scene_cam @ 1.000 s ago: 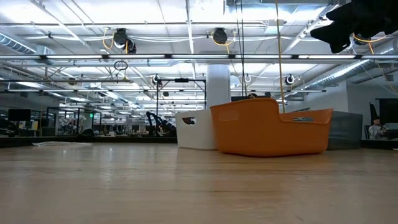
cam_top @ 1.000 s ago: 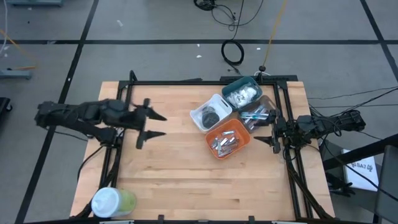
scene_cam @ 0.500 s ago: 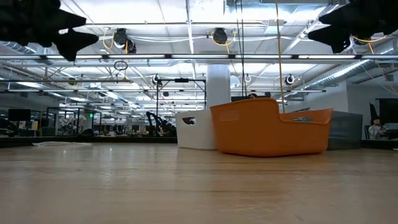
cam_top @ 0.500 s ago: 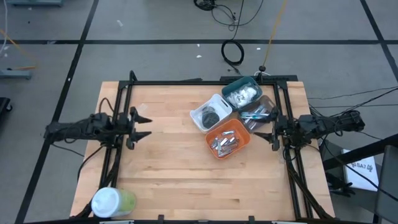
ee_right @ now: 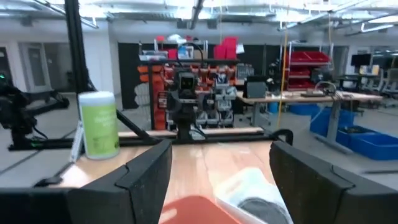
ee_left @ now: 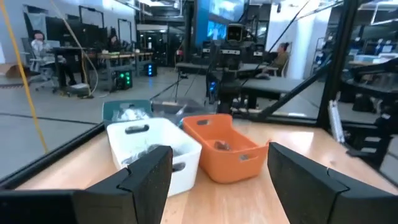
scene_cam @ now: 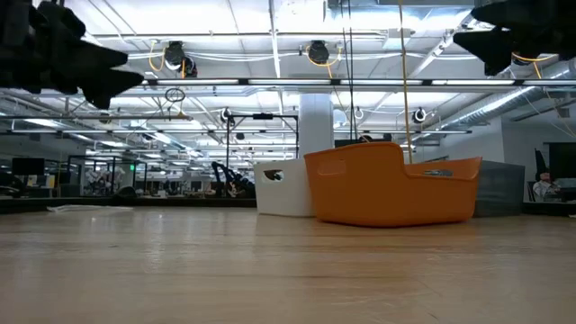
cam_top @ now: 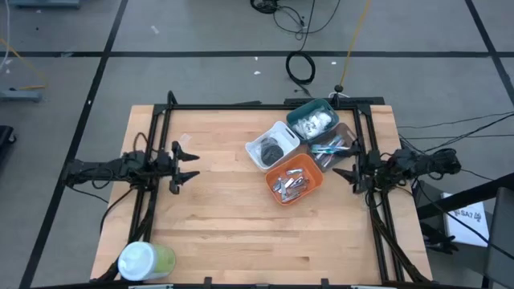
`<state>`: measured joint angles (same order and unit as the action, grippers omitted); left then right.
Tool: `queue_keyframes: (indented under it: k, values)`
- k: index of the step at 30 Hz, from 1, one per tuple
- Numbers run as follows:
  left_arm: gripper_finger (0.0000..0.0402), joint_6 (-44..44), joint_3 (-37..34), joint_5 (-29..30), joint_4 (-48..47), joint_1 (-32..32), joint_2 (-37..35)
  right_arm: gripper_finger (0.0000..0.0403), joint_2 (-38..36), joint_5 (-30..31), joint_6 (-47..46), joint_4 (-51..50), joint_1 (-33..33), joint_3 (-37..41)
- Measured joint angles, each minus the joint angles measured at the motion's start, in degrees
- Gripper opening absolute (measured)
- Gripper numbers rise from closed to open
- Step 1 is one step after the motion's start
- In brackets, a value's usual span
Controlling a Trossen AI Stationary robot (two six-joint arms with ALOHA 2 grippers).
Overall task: Pick & Place Travel size toiletries
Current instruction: Return to Home Position
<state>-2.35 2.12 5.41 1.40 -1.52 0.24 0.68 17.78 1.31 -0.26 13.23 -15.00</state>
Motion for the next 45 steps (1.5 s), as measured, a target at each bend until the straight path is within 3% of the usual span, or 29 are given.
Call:
queue_keyframes:
  k: [15,21,28,45]
  values:
    - [0.0255,-5.66,-1.23,0.30,0.97,0.00,0.97,0.0256,-0.36,0.37,1.46,10.24,-0.22,13.63]
    - [0.0255,-5.91,-1.23,0.58,1.01,0.00,0.97,0.0256,0.04,4.95,-0.40,5.26,-0.91,13.94]
    - [0.0255,-3.56,-1.23,0.65,1.76,-0.02,0.97,0.0256,1.37,4.67,-6.46,8.33,-0.87,14.00]
    - [0.0255,-3.91,-1.23,0.63,1.78,-0.01,0.99,0.0256,1.45,4.63,-6.45,8.58,-0.87,14.13]
